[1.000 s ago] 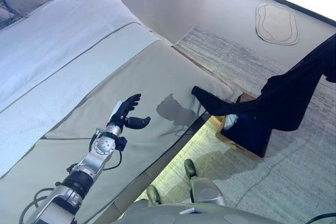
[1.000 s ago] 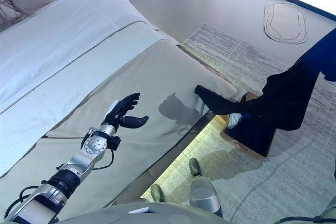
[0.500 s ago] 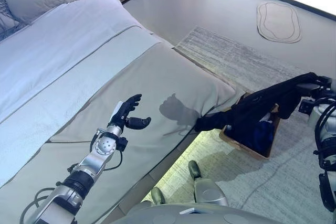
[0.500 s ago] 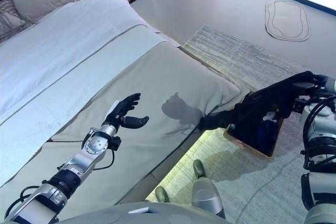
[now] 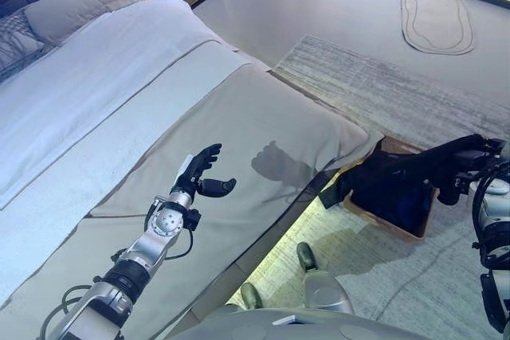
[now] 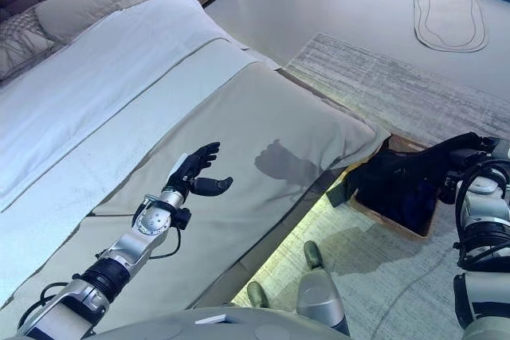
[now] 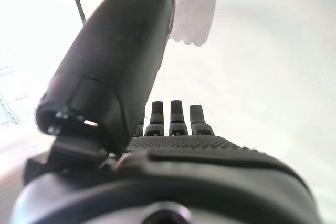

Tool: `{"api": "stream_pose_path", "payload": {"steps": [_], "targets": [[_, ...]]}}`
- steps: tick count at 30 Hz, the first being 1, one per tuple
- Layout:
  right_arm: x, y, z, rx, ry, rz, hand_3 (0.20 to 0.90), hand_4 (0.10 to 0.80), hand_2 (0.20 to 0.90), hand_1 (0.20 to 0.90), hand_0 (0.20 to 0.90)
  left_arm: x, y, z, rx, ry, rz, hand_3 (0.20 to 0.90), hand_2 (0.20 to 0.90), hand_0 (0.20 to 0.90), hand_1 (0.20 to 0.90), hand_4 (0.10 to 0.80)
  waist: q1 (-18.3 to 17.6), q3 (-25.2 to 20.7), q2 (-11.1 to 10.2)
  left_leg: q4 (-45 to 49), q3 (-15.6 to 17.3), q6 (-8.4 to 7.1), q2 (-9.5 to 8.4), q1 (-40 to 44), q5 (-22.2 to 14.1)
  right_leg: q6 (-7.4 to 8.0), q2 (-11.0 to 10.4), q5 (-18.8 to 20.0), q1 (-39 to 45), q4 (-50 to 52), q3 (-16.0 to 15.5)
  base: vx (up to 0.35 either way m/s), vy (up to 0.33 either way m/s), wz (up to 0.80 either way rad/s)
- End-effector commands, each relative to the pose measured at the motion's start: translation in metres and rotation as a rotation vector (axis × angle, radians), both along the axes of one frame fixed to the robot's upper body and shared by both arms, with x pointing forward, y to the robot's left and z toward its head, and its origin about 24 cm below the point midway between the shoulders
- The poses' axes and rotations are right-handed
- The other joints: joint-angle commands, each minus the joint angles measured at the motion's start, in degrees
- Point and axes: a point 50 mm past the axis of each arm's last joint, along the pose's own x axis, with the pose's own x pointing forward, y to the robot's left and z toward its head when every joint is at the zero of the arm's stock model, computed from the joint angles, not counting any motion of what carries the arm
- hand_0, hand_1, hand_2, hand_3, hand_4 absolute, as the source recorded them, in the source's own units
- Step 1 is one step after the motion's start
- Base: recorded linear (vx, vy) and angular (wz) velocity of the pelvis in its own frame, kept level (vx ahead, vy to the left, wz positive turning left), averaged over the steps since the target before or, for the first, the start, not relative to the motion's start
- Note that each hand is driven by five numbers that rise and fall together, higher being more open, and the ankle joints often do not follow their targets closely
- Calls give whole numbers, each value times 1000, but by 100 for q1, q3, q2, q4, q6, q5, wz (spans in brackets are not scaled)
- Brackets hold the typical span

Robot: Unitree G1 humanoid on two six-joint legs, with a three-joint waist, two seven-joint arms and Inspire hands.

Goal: Pick up the clothes from the bed and place them into the basket

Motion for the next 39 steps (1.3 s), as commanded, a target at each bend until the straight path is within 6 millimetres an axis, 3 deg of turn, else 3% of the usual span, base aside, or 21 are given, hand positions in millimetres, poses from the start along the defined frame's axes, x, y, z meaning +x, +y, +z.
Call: {"api": "stream_pose_path", "payload": {"steps": [1, 14, 18, 20, 21, 23, 29, 39], "targets": [[6, -17, 62, -231, -188, -70, 200, 100, 300, 300, 300, 21, -5, 40, 19, -212, -34, 900, 900, 900, 900, 800, 130, -195, -218, 116, -598, -177, 88, -5, -355, 159, 24, -401, 307, 158, -248, -11, -15, 7], [-22, -49, 121, -492, -182, -255, 200, 100, 300, 300, 300, 16, -3, 39, 14, -211, -30, 900, 900, 900, 900, 800, 82, -156, -105, 104, -579, -238, 82, -57, -322, 174, 12, -449, 262, 192, -265, -2, -3, 2], [-23, -51, 119, -485, -135, -213, 200, 100, 300, 300, 300, 16, -1, 39, 14, -209, -30, 900, 900, 900, 900, 800, 68, -156, -105, 103, -579, -258, 83, -86, -300, 179, 2, -451, 240, 198, -270, 0, 0, 0], [-20, -48, 113, -464, -116, -177, 359, 259, 436, 436, 436, 16, -3, 41, 12, -212, -34, 900, 900, 900, 900, 800, 56, -147, -99, 107, -571, -263, 87, -98, -296, 174, -1, -458, 225, 204, -268, 0, 0, 0], [-17, -46, 107, -443, -100, -147, 609, 509, 651, 651, 651, 17, -3, 41, 10, -214, -36, 900, 900, 900, 900, 800, 49, -140, -96, 115, -564, -262, 88, -104, -297, 170, -4, -459, 218, 206, -272, 0, 0, 0], [-15, -43, 96, -401, -77, -105, 900, 800, 900, 900, 900, 18, -5, 42, 11, -217, -40, 900, 900, 900, 900, 800, 50, -140, -94, 115, -552, -258, 95, -94, -295, 162, -5, -449, 231, 189, -276, 3, -7, -2], [-13, -38, 68, -326, -17, -72, 900, 800, 900, 900, 900, 19, -5, 43, 19, -217, -36, 900, 900, 900, 900, 800, 75, -142, -97, 143, -534, -265, 123, -81, -296, 151, -5, -449, 263, 190, -301, 0, 0, 0], [-8, -32, 51, -282, 7, -57, 900, 800, 900, 900, 900, 18, -6, 42, 17, -211, -48, 900, 900, 900, 900, 800, 127, -126, -80, 140, -568, -250, 121, -75, -304, 152, -22, -455, 284, 184, -335, -2, 2, 1]]}}
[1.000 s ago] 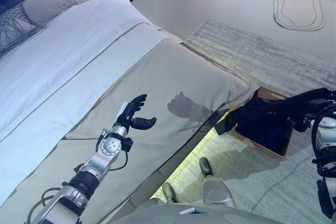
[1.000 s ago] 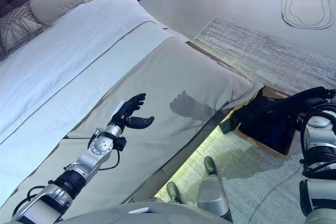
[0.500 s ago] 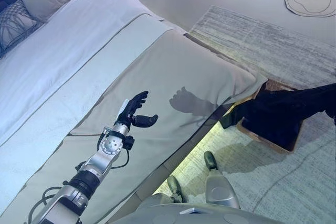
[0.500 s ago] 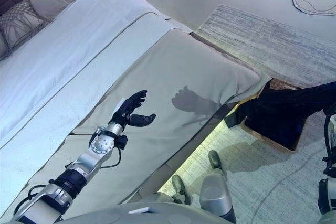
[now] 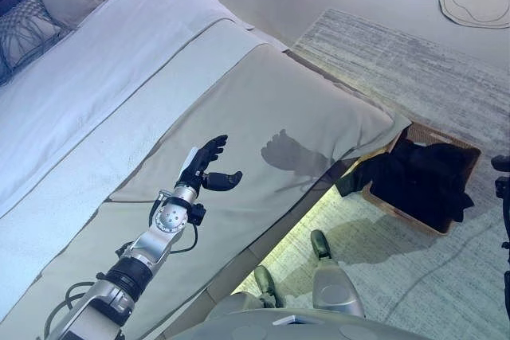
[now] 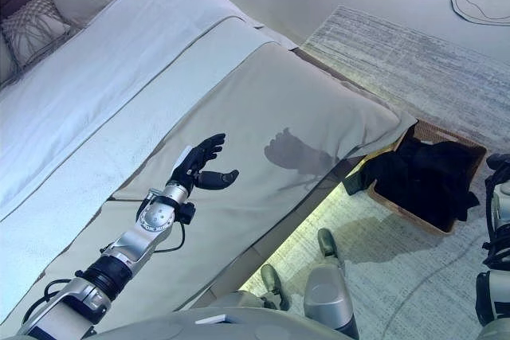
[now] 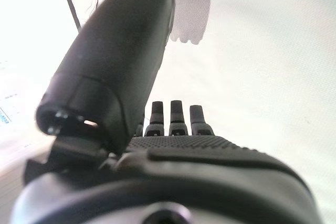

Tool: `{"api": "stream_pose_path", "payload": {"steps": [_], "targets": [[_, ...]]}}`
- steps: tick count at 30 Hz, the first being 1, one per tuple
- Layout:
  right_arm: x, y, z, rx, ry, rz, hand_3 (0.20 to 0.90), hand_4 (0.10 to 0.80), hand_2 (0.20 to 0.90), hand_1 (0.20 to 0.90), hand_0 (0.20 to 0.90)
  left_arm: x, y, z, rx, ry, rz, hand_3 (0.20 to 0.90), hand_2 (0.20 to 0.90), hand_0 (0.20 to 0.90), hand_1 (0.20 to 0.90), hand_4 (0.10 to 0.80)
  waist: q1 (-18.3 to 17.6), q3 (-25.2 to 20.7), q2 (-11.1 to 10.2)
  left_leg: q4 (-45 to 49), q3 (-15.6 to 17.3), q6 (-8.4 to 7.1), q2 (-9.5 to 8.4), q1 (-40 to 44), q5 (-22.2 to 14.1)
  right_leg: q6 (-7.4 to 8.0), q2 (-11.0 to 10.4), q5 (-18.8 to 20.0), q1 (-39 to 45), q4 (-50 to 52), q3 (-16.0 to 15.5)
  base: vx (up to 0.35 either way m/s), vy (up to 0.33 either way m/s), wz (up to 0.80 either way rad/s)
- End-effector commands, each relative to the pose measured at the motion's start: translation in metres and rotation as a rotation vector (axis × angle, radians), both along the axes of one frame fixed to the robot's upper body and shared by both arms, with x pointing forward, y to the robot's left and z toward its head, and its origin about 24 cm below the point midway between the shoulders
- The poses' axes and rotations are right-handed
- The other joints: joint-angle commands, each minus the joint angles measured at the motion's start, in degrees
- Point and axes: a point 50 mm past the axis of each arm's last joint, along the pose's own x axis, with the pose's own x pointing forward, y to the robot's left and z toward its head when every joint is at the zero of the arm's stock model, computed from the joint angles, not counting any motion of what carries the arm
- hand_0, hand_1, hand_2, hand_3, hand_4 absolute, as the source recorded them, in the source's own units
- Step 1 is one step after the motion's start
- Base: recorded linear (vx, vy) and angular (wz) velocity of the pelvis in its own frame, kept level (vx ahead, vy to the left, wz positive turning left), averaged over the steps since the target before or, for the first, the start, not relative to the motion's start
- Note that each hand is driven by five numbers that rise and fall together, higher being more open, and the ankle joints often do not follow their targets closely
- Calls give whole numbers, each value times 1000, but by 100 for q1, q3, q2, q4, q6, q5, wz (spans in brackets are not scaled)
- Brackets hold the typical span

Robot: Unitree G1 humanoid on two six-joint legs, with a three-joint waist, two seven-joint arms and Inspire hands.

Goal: Pick up the clothes from the bed and place them into the basket

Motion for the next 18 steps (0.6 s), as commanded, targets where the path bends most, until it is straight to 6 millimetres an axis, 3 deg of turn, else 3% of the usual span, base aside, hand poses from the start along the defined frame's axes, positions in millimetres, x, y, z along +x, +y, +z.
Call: {"api": "stream_pose_path", "payload": {"steps": [1, 11, 18], "targets": [[15, 6, 26, -128, -57, 63, 900, 800, 900, 900, 900, 14, 5, 28, 42, -148, -19, 900, 900, 900, 900, 800, 31, -429, -416, 112, -479, -248, 131, 76, -311, 100, 33, -417, 384, 182, -232, 0, 0, 0], [14, 9, 10, -124, 0, 70, 900, 800, 900, 900, 900, 15, 1, 26, 38, -148, -23, 900, 900, 900, 900, 800, -11, -510, -491, 158, -410, -236, 180, 116, -349, 98, 78, -407, 410, 171, -159, 0, 0, 0], [31, 35, 6, -146, -53, 213, 900, 800, 900, 900, 900, 12, -2, 15, -11, -84, -5, 900, 900, 900, 900, 800, -40, -601, -562, 234, -408, -237, 222, 146, -382, 78, 102, -418, 447, 191, -101, 0, 0, 0]]}}
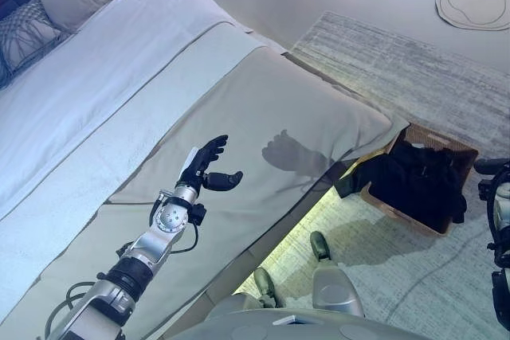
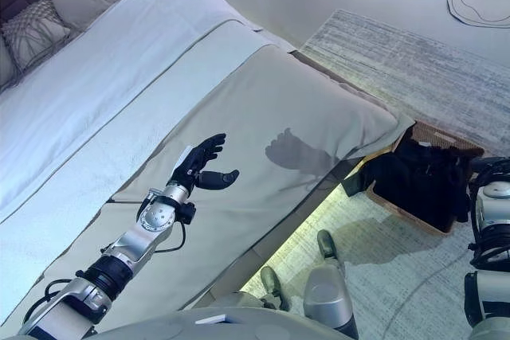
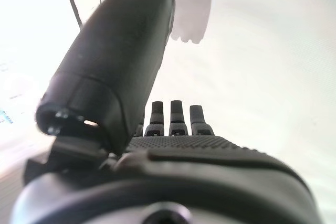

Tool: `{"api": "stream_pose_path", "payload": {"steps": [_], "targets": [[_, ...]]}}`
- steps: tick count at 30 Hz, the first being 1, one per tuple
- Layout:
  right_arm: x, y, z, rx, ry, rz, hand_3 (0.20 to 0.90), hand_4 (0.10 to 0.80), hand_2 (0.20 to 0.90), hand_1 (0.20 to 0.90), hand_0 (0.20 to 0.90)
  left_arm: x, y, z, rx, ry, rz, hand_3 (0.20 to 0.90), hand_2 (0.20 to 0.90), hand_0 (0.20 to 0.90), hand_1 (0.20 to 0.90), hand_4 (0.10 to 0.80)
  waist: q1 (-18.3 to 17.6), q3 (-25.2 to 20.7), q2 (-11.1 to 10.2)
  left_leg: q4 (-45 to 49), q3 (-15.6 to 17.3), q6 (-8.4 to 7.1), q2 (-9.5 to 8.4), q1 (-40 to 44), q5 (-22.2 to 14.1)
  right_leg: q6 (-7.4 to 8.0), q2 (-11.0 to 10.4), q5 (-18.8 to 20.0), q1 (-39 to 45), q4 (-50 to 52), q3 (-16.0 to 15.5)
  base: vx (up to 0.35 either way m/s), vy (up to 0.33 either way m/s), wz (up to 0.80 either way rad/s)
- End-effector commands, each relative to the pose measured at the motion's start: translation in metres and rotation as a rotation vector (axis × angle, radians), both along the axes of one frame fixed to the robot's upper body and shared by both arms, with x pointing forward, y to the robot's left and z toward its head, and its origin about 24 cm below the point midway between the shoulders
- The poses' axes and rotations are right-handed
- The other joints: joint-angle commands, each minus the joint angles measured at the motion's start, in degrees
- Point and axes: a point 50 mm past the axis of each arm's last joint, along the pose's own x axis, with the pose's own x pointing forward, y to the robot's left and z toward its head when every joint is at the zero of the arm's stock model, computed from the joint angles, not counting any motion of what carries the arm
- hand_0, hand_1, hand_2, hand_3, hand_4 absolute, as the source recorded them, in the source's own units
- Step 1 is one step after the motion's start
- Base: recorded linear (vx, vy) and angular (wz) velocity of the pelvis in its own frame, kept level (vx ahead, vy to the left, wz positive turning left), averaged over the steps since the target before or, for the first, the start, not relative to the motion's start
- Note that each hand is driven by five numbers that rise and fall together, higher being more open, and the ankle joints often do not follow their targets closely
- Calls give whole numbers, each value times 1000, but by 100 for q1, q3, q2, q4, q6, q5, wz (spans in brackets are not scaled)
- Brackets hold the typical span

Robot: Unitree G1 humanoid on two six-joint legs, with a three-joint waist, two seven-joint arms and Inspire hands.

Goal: Pick up the clothes from the bed and place them into the basket

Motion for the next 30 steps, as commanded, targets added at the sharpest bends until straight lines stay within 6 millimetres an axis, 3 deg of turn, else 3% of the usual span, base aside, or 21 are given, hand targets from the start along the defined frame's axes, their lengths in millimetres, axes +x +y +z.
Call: {"api": "stream_pose_path", "payload": {"steps": [1, 4, 7, 11, 15, 19, 23, 30], "targets": [[24, 26, 17, -130, -113, 169, 900, 800, 900, 900, 900, 11, 0, 12, -14, -68, 2, 900, 900, 900, 900, 800, -21, -667, -524, 244, -436, -242, 232, 19, -382, 66, 65, -411, 335, 169, -135, -11, 31, -1], [33, 45, 9, -96, -149, 238, 900, 800, 900, 900, 900, 7, 0, 3, -44, -29, 23, 900, 900, 900, 900, 800, -10, -724, -560, 271, -438, -248, 256, 35, -389, 56, 66, -413, 360, 169, -147, 0, 0, 0], [42, 85, -11, -129, -148, 366, 900, 800, 900, 900, 900, 2, -1, -12, -94, 27, 78, 900, 900, 900, 900, 800, 16, -781, -595, 278, -461, -235, 276, 61, -377, 43, 74, -439, 398, 199, -155, 13, 40, -5], [39, 131, -48, -121, -132, 455, 900, 800, 900, 900, 900, -4, -6, -25, -87, 54, 97, 900, 900, 900, 900, 800, 92, -797, -637, 233, -559, -198, 273, 51, -327, 39, 74, -477, 400, 281, -215, -7, 5, 3], [38, 163, -70, -93, -102, 523, 900, 800, 900, 900, 900, -7, -10, -27, -71, 34, 77, 900, 900, 900, 900, 800, 204, -805, -665, 108, -712, -179, 234, 52, -257, 34, 69, -500, 430, 297, -316, -20, 17, 10], [34, 180, -88, -61, -57, 555, 900, 800, 900, 900, 900, -7, -15, -23, -31, -36, 29, 900, 900, 900, 900, 800, 322, -832, -725, 68, -842, -156, 210, 21, -242, 25, 61, -526, 454, 307, -419, -15, -17, 15], [24, 195, -110, -40, 23, 600, 900, 800, 900, 900, 900, -16, -11, -39, 34, 0, 16, 900, 900, 900, 900, 800, 418, -870, -790, 45, -931, -146, 188, 21, -221, 16, 41, -543, 513, 285, -490, 16, -18, 11], [5, 217, -140, -57, 182, 758, 900, 800, 900, 900, 900, -49, -1, -90, 97, 267, 101, 900, 900, 900, 900, 800, 544, -944, -878, 26, -1059, -130, 157, 18, -190, 49, -21, -558, 647, 232, -632, 68, -8, 7]]}}
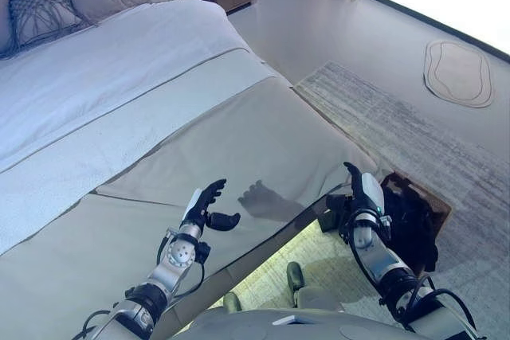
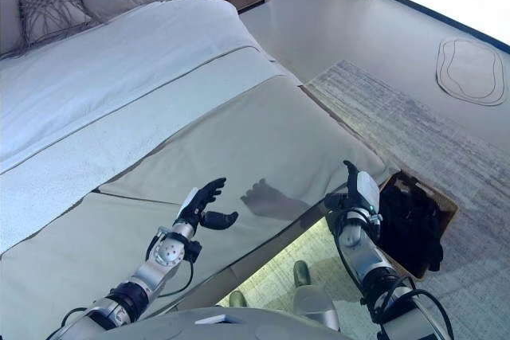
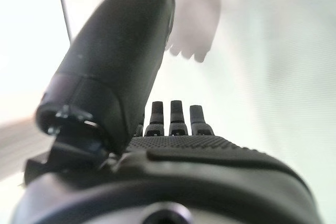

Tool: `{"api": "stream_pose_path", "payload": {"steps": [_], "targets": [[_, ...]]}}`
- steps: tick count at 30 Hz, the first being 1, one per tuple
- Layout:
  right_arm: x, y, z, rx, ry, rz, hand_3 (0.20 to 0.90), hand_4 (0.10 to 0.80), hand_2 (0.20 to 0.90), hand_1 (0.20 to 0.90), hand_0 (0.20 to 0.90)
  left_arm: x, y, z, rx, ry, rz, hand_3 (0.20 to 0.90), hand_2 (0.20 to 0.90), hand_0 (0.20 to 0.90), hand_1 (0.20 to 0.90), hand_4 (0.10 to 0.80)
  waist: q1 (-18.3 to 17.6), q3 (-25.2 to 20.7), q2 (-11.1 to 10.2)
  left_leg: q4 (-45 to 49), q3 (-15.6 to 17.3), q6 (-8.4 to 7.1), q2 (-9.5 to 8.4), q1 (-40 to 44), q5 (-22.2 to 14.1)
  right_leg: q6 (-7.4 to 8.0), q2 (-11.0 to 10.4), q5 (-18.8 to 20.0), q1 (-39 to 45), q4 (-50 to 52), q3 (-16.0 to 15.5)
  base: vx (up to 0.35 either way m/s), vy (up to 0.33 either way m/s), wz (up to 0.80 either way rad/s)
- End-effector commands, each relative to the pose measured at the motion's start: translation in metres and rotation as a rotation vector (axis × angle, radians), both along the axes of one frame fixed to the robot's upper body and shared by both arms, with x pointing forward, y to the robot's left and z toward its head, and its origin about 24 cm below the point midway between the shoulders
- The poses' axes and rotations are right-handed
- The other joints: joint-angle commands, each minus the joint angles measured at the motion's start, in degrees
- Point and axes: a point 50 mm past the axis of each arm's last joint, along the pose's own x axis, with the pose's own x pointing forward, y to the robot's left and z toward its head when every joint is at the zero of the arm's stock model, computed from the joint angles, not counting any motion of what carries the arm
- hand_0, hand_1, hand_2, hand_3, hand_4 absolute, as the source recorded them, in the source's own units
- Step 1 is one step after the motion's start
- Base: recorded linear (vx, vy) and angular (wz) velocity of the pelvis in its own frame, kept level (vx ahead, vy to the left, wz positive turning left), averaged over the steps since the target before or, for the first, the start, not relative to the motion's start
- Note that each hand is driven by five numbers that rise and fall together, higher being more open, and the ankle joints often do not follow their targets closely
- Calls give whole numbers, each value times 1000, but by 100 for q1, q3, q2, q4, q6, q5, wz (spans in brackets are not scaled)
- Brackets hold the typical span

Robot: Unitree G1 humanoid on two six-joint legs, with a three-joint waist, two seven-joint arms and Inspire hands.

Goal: Pick up the clothes from the bed and place them into the basket

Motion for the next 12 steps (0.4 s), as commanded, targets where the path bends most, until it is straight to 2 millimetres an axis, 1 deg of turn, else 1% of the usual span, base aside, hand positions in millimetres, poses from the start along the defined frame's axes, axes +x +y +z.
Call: {"api": "stream_pose_path", "payload": {"steps": [1, 3, 5, 8, 12], "targets": [[14, 8, 12, -73, -76, 137, 900, 800, 900, 900, 900, 5, -3, -2, -4, -12, 48, 900, 900, 900, 900, 800, 126, -314, -7, 24, -704, -109, 41, -141, -207, 78, -32, -544, 336, 253, -275, 54, -8, 8], [9, 14, 6, -90, -47, 172, 900, 800, 900, 900, 900, -6, 3, -12, 10, 43, 97, 900, 900, 900, 900, 800, 171, -323, -34, 19, -756, -104, 15, -146, -208, 89, -58, -557, 376, 243, -349, 57, -22, 22], [5, 18, 3, -103, -40, 190, 900, 800, 900, 900, 900, -12, 5, -16, 19, 58, 113, 900, 900, 900, 900, 800, 204, -339, -50, 12, -795, -93, -9, -160, -209, 93, -68, -565, 395, 230, -378, 41, -27, 20], [-1, 24, -1, -110, -37, 191, 900, 800, 900, 900, 900, -19, 7, -18, 23, 59, 110, 900, 900, 900, 900, 800, 282, -344, -56, 11, -897, -64, -50, -211, -208, 100, -83, -572, 412, 212, -440, 29, -18, 17], [-9, 27, -7, -92, -15, 188, 900, 800, 900, 900, 900, -21, 9, -16, 12, 40, 121, 900, 900, 900, 900, 800, 335, -334, -34, 11, -1009, -34, -97, -260, -199, 108, -87, -596, 424, 220, -497, 13, 11, 12]]}}
